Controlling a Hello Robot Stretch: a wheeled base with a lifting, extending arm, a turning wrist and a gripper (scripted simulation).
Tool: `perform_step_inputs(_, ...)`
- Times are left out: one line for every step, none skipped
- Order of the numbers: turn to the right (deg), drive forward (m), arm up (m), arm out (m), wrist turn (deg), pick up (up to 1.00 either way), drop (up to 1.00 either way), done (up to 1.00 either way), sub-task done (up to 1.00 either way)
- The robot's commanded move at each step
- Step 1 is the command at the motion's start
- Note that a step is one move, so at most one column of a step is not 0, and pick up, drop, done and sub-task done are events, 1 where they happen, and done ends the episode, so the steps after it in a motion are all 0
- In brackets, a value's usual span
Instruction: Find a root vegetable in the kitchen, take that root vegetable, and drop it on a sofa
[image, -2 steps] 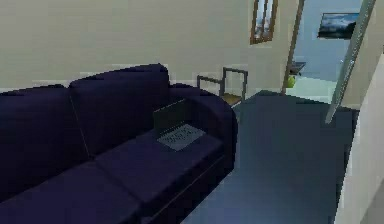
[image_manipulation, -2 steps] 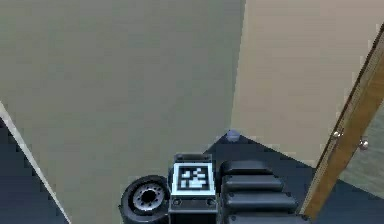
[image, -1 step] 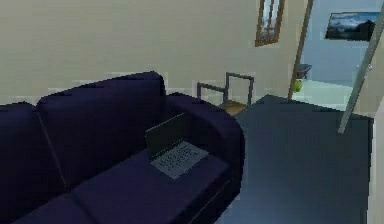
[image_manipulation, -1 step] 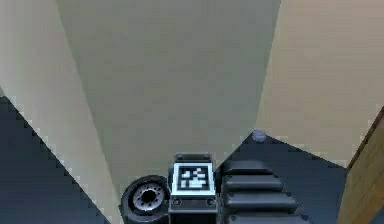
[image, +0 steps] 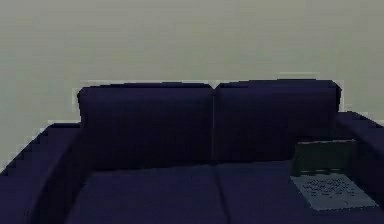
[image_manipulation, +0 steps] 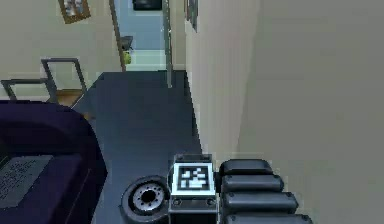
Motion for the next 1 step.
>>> perform_step_inputs(-45.0, 0.0, 0.0, 0.0, 0.0, 0.0, 0.0, 0.0, 0.0)
